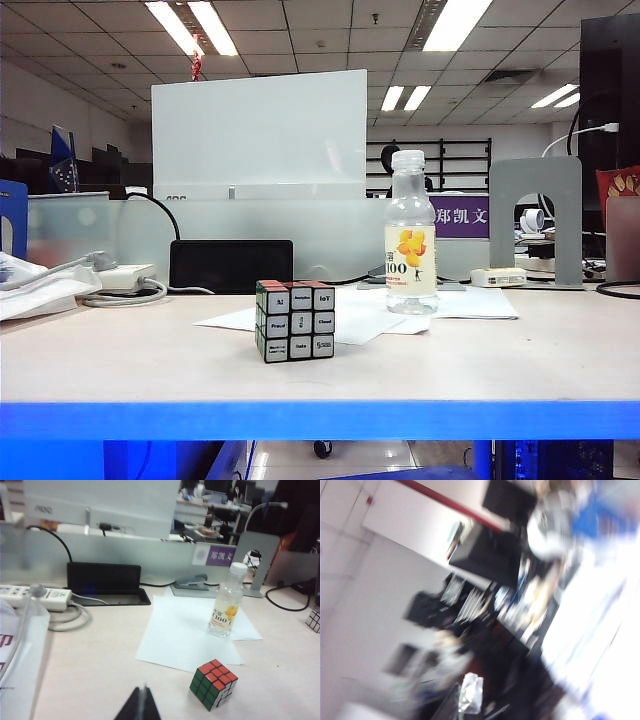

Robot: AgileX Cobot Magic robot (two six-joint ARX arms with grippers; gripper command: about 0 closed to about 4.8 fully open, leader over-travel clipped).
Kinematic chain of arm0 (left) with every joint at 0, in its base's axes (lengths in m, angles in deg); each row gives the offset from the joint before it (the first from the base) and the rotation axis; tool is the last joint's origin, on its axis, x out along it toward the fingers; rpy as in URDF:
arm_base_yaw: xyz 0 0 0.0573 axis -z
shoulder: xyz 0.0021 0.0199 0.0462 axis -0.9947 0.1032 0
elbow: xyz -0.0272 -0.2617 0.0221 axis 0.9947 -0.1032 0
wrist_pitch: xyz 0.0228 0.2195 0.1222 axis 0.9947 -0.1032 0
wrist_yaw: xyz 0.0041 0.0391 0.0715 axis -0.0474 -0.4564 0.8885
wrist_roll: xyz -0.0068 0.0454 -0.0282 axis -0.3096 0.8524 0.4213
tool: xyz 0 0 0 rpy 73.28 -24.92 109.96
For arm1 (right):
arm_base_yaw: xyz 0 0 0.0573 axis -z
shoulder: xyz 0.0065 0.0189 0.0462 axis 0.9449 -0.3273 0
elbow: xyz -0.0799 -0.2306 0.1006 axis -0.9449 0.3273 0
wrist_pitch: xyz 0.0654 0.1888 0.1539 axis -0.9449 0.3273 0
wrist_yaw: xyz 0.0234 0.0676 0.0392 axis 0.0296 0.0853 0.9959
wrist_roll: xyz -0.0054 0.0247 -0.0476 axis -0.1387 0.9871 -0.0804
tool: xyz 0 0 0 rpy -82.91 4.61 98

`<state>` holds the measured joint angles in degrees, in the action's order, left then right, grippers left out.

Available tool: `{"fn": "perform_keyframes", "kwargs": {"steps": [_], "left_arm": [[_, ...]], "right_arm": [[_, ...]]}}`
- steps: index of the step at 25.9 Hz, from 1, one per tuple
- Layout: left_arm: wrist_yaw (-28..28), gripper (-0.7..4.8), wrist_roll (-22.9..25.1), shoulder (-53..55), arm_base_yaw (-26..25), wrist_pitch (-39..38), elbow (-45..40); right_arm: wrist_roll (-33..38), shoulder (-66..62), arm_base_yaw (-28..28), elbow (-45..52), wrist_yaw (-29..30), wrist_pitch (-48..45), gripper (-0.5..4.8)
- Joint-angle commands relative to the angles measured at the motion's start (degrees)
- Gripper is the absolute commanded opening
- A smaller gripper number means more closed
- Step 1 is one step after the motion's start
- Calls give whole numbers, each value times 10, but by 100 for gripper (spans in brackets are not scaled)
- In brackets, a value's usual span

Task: Rotate the Rubik's Cube so that the bottom side is facing up.

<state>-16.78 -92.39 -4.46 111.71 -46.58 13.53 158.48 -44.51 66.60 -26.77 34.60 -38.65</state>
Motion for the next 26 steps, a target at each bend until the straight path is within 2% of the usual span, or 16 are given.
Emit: {"fn": "perform_keyframes", "kwargs": {"steps": [1, 2, 3, 4, 5, 6, 7, 8, 9, 16, 19, 22, 26], "left_arm": [[3, -6, 0, -2, 1, 24, -3], [8, -6, -3, -2, 1, 40, -4], [12, -6, -8, -2, 1, 46, -4], [16, -6, -16, -2, 0, 55, -4], [19, -6, -18, -2, 1, 59, -4], [21, -6, -24, -2, 1, 64, -4], [21, -6, -24, -2, 1, 65, -4], [24, -6, -24, -2, 1, 63, -5], [24, -6, -24, -2, 1, 63, -5], [34, -6, -12, -2, 1, 53, -5], [92, -6, -2, -2, 1, 20, -8], [164, -6, -14, -2, 1, -8, -13], [175, -6, -20, -2, 1, 10, -15]], "right_arm": [[-177, 44, 6, -1, -108, 93, 9], [-276, 72, 14, -1, -173, 170, 9], [-311, 87, 15, -1, -209, 206, 9], [-383, 114, 13, -1, -285, 278, 9], [-414, 124, 13, -1, -316, 304, 9], [-459, 147, 14, -1, -385, 348, 9], [-470, 155, 14, -1, -419, 361, 9], [-504, 176, 14, -1, -489, 384, 9], [-529, 186, 14, -1, -517, 397, 9], [-590, 236, 14, -1, -581, 482, 9], [-614, 258, 14, 6, -631, 518, 9], [-614, 290, 14, 30, -647, 527, 9], [-611, 349, 14, 86, -685, 527, 9]]}}
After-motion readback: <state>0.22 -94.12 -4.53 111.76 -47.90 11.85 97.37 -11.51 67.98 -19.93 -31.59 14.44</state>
